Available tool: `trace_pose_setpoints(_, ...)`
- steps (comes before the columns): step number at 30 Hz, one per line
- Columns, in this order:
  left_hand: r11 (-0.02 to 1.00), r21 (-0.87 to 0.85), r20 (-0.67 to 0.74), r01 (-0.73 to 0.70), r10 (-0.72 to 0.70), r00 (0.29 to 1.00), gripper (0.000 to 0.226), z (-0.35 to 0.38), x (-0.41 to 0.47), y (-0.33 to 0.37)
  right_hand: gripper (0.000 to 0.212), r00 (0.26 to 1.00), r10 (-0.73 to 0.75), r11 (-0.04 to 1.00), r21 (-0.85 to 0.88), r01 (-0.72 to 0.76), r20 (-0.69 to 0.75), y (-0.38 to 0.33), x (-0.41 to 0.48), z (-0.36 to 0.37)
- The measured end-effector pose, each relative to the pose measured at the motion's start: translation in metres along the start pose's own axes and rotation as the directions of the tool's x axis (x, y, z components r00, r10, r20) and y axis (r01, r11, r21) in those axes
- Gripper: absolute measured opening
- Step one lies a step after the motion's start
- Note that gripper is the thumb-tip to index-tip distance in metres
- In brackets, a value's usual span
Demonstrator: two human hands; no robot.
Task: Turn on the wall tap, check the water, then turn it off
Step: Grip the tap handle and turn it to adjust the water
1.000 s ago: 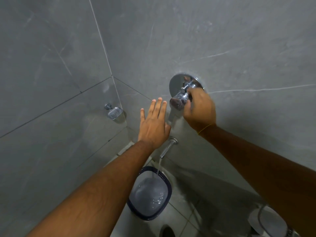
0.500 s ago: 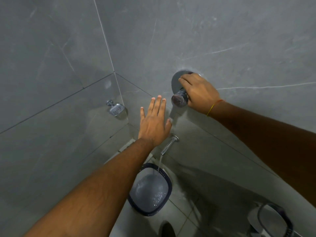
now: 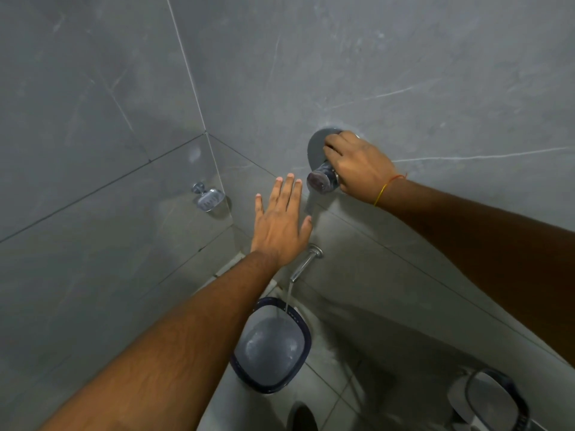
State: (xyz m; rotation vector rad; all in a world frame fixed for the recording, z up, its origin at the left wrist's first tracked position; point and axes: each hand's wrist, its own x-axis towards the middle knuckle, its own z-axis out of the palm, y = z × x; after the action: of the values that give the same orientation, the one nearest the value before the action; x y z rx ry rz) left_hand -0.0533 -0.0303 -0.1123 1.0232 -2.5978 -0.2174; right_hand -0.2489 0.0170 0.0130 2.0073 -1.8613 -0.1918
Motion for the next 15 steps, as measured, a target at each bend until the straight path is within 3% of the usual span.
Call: trace_pose_setpoints(15, 1.0, 0.02, -0.006, 0.012, -0.012, 1.0, 0.077, 0.0049, 0.001, 0.0056, 0.024, 0.99, -0.043, 0.995, -0.098, 0.03, -0.134, -0.002, 0.0014, 0.0029)
